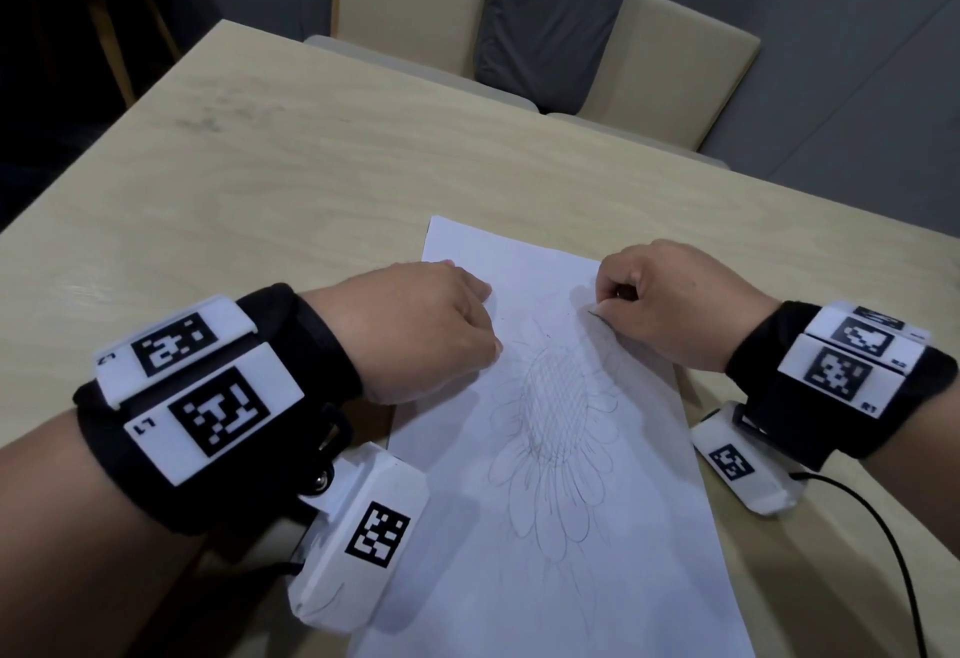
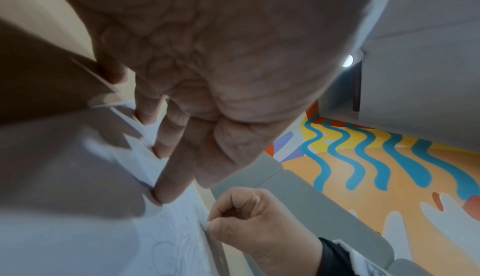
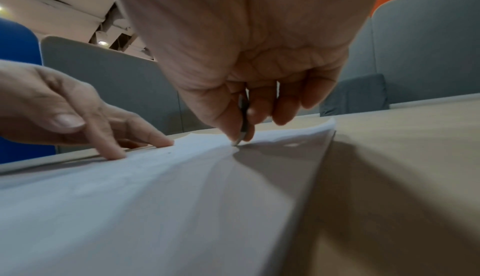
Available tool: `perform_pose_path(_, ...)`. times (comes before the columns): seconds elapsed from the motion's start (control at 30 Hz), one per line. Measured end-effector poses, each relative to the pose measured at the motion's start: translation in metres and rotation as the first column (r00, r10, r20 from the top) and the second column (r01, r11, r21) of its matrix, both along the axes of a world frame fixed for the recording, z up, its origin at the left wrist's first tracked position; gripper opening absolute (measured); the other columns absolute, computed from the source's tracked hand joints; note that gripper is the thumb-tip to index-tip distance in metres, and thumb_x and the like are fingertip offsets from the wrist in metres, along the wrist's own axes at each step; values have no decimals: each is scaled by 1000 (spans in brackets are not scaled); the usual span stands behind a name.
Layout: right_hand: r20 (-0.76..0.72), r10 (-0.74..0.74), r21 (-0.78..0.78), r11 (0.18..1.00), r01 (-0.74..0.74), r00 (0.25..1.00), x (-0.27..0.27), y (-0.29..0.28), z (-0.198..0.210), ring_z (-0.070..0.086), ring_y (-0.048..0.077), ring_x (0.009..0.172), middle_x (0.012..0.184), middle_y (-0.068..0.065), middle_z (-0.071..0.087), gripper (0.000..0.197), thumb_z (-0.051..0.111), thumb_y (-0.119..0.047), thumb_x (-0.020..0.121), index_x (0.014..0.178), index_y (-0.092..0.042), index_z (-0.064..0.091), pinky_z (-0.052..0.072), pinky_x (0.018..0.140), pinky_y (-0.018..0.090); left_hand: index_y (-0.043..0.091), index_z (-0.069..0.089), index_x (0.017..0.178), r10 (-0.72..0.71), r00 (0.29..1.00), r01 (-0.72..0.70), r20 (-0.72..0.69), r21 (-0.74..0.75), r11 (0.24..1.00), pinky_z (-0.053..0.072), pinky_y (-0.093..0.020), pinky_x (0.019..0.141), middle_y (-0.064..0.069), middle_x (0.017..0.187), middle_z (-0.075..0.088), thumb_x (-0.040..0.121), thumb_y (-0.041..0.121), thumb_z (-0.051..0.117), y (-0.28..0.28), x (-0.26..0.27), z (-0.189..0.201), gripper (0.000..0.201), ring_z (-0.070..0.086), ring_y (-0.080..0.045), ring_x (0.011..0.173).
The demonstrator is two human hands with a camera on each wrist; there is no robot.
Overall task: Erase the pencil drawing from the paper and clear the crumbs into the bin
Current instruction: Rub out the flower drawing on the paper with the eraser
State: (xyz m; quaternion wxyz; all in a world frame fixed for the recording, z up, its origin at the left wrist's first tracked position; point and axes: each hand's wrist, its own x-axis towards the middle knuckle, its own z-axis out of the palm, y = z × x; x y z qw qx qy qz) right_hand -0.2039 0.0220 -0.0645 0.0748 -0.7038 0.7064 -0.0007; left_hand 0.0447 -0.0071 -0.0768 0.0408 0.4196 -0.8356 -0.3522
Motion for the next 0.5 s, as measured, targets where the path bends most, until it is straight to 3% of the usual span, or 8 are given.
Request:
perform_pose_path(0.07, 22, -1, 37, 999, 1, 1000, 1, 8, 3, 56, 8, 74, 73, -7, 64, 18, 62, -21, 88, 70, -25, 62, 49, 66, 34, 8, 74, 103, 1, 1000, -1, 1, -6, 1000, 36, -27, 109, 25, 122, 52, 94, 32, 54, 0, 1, -1, 32, 30, 14, 132)
perform_pose_path(0.13, 28, 22, 73, 997, -24, 999, 4, 13, 4, 58, 10, 74, 73, -6, 65, 17, 63, -21, 87, 71, -25, 63, 50, 66, 34, 8, 74, 102, 0, 1000, 0, -5, -5, 1000, 35, -25, 109, 25, 122, 52, 95, 32, 54, -1, 1, -2, 32, 28, 13, 136)
perform_pose_path(0.23, 29, 16, 42, 999, -17, 999, 2, 7, 3, 56, 7, 72, 71, -7, 65, 18, 64, -24, 88, 70, -25, 63, 47, 64, 33, 4, 72, 102, 4, 1000, -4, -23, 0, 1000, 38, -30, 107, 13, 106, 50, 95, 31, 53, -1, 0, -3, 34, 35, 19, 120)
perform_pose_path(0.33, 9, -2, 9, 1000, 2, 1000, -2, -1, 2, 54, 6, 69, 69, -8, 63, 19, 65, -23, 89, 70, -24, 62, 44, 61, 31, 2, 71, 103, 19, 999, -19, -26, -4, 1000, 38, -30, 107, 13, 101, 42, 94, 30, 52, -1, -1, -3, 35, 34, 19, 106)
perform_pose_path(0.43, 31, 13, 37, 999, -14, 999, 1, 7, 4, 58, 9, 69, 70, -8, 64, 17, 64, -22, 88, 71, -23, 63, 49, 62, 33, 3, 71, 101, 22, 1000, -22, 4, 11, 1000, 41, -37, 106, 13, 99, 39, 92, 34, 52, 0, -1, -2, 38, 43, 8, 118)
perform_pose_path(0.5, 46, 55, 84, 995, -59, 997, 8, 17, 5, 58, 8, 69, 70, -7, 64, 16, 63, -21, 87, 71, -24, 63, 49, 63, 32, 4, 71, 98, 23, 999, -24, 25, 35, 999, 42, -44, 105, 14, 98, 40, 80, 43, 47, 2, -1, 2, 50, 48, -6, 123)
